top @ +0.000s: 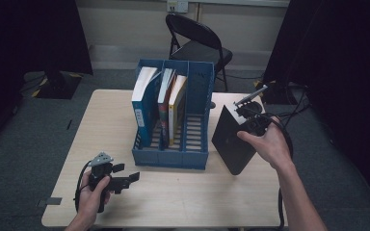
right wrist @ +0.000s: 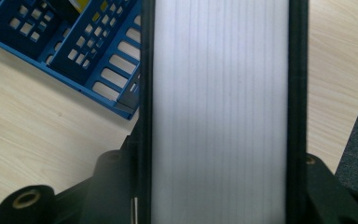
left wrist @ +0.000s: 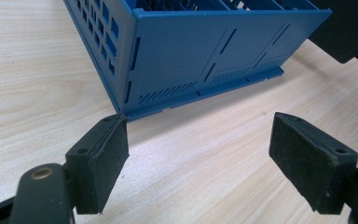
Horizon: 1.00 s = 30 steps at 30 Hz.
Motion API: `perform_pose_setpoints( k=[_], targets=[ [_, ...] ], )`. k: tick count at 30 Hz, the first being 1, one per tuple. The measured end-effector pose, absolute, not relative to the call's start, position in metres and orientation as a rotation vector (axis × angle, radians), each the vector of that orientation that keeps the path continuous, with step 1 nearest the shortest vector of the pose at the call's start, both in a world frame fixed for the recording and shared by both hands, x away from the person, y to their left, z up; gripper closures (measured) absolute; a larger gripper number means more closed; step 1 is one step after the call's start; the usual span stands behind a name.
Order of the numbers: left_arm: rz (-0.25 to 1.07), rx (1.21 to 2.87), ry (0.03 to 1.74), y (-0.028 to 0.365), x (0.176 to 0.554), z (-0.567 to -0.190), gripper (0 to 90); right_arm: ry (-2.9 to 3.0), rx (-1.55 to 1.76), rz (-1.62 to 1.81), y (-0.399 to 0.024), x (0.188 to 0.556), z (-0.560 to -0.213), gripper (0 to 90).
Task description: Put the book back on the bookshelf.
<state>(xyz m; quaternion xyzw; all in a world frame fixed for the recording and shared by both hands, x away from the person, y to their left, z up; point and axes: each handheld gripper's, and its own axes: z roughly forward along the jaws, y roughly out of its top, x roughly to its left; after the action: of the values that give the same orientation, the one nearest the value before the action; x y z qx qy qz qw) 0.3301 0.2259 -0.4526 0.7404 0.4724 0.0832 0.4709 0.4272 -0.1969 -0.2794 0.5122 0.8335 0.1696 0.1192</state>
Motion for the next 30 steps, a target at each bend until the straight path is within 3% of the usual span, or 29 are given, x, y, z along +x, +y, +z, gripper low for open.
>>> perform_pose_setpoints(
  k=[30],
  targets=[
    [0.201,1.818,1.158,0.225,0.331,-0.453,19.6,2.427,1.398,0.572,-0.175,0.419,-0.215,53.5]
  ],
)
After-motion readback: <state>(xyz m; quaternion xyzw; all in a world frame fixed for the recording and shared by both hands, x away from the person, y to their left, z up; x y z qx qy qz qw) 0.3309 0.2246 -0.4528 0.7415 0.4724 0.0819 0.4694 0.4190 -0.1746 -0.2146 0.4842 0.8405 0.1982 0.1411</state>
